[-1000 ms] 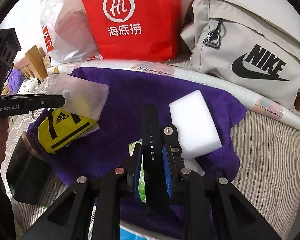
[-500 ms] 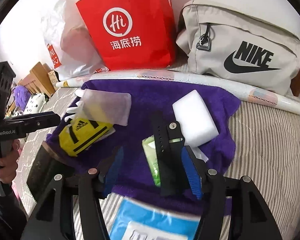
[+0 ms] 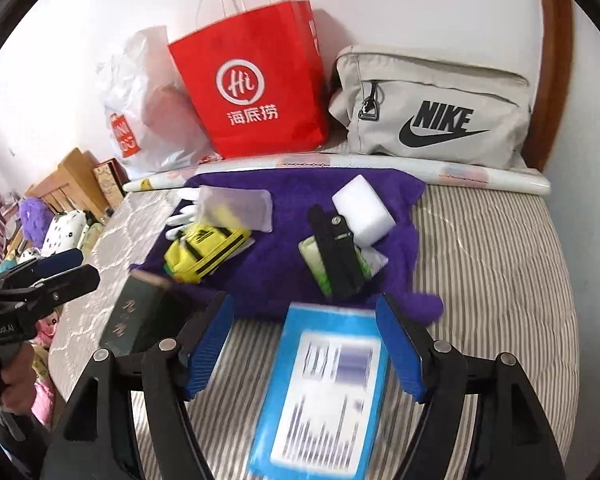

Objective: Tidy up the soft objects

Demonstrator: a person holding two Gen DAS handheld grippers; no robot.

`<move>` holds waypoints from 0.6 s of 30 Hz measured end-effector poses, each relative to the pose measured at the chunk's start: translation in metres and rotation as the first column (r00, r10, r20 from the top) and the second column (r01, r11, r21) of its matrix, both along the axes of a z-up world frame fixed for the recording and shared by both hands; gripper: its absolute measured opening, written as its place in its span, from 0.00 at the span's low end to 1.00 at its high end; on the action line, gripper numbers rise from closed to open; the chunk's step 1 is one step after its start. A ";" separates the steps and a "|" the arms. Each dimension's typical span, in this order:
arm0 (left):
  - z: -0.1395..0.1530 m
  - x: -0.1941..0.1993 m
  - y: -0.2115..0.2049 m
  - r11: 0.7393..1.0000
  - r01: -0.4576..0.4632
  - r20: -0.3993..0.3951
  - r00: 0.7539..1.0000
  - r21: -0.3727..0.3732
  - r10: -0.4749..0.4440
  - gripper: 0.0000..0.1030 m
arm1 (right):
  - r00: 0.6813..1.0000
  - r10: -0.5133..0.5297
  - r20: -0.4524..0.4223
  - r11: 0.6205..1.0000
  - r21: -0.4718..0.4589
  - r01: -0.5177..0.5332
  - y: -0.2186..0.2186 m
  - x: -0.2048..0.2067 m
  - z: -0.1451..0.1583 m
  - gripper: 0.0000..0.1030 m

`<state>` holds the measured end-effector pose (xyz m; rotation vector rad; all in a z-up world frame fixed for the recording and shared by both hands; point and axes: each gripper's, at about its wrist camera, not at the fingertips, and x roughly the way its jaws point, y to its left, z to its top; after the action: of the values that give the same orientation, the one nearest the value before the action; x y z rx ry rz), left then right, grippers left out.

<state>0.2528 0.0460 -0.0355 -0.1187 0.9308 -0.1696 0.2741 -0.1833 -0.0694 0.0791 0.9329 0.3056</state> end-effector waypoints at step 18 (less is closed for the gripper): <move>0.041 -0.136 -0.030 0.998 -0.050 0.144 0.989 0.040 0.044 0.87 | 0.979 -0.086 0.186 0.992 -0.075 0.101 -0.016 -0.146 0.041 0.94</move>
<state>0.1172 0.0164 0.0051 -0.0871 0.7878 -0.1125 0.1276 -0.1996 -0.0286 0.0171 0.7565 0.1827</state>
